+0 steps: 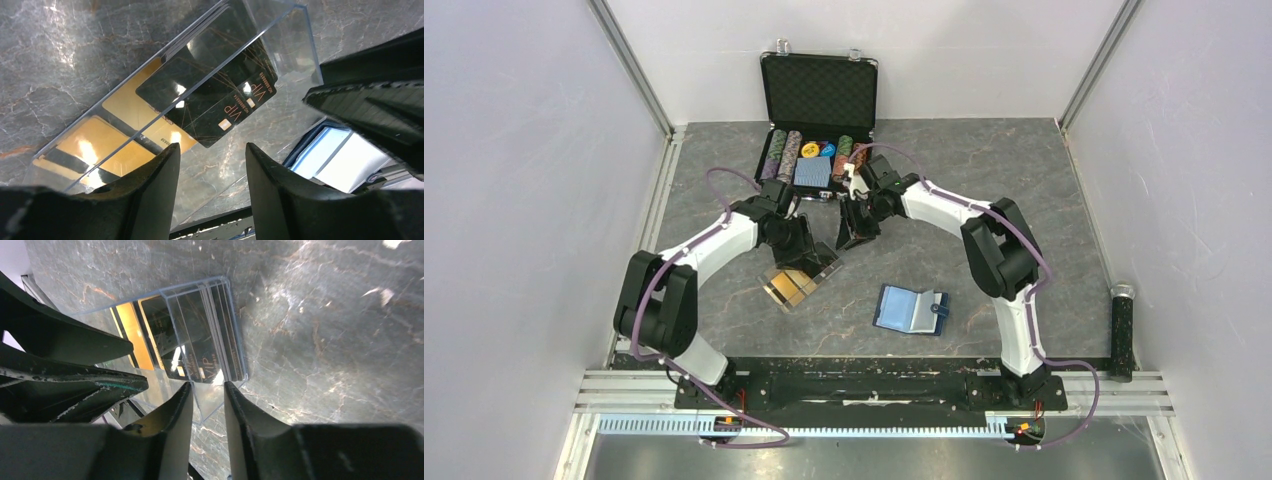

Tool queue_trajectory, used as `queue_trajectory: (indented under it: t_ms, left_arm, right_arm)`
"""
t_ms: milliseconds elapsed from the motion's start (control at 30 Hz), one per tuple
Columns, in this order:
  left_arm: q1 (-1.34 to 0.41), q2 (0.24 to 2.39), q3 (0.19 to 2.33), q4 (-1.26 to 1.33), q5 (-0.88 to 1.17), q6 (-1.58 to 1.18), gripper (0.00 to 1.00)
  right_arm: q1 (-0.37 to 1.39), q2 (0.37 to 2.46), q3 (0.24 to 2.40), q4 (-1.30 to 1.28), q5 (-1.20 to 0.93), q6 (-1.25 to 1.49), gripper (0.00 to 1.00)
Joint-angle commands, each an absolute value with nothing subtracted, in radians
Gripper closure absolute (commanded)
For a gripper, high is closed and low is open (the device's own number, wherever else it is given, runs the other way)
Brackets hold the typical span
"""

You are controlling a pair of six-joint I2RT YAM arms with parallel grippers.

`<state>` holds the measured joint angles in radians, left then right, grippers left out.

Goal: Put the credit cards into the card holder
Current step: Pick up the credit card from the storage box.

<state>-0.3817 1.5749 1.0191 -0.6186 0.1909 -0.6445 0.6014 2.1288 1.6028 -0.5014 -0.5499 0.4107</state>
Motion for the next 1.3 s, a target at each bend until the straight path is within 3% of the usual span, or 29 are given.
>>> queue_trajectory:
  t_ms: [0, 267, 467, 567, 733, 833, 933, 1000, 1100, 1267]
  left_arm:
    - [-0.38, 1.594, 1.066, -0.623, 0.198, -0.578, 0.43]
    - [-0.38, 1.607, 1.06, -0.642, 0.176, -0.541, 0.43]
    - [-0.38, 1.58, 1.048, -0.663, 0.159, -0.535, 0.41]
    - [-0.379, 1.563, 1.028, -0.655, 0.166, -0.544, 0.4]
    - [-0.374, 1.546, 0.983, -0.609, 0.215, -0.58, 0.4]
    - [-0.367, 1.524, 0.962, -0.584, 0.235, -0.601, 0.4]
    - [-0.352, 1.496, 0.934, -0.555, 0.255, -0.624, 0.41]
    - [-0.338, 1.476, 0.906, -0.519, 0.284, -0.643, 0.41]
    - [-0.311, 1.452, 0.853, -0.451, 0.33, -0.69, 0.42]
    - [-0.291, 1.44, 0.787, -0.374, 0.361, -0.752, 0.43]
  right_arm:
    - [0.619, 2.057, 1.538, -0.534, -0.507, 0.406, 0.72]
    - [0.648, 1.977, 1.425, -0.533, -0.534, 0.446, 0.84]
    - [0.666, 1.921, 1.363, -0.526, -0.568, 0.49, 0.82]
    - [0.669, 1.899, 1.371, -0.526, -0.566, 0.487, 0.74]
    - [0.668, 1.871, 1.488, -0.587, -0.469, 0.425, 0.44]
    - [0.67, 1.865, 1.549, -0.634, -0.411, 0.376, 0.37]
    - [0.67, 1.86, 1.585, -0.657, -0.375, 0.334, 0.38]
    - [0.673, 1.859, 1.598, -0.656, -0.376, 0.309, 0.45]
    - [0.684, 1.876, 1.614, -0.627, -0.42, 0.282, 0.68]
    - [0.715, 1.947, 1.633, -0.607, -0.447, 0.257, 0.97]
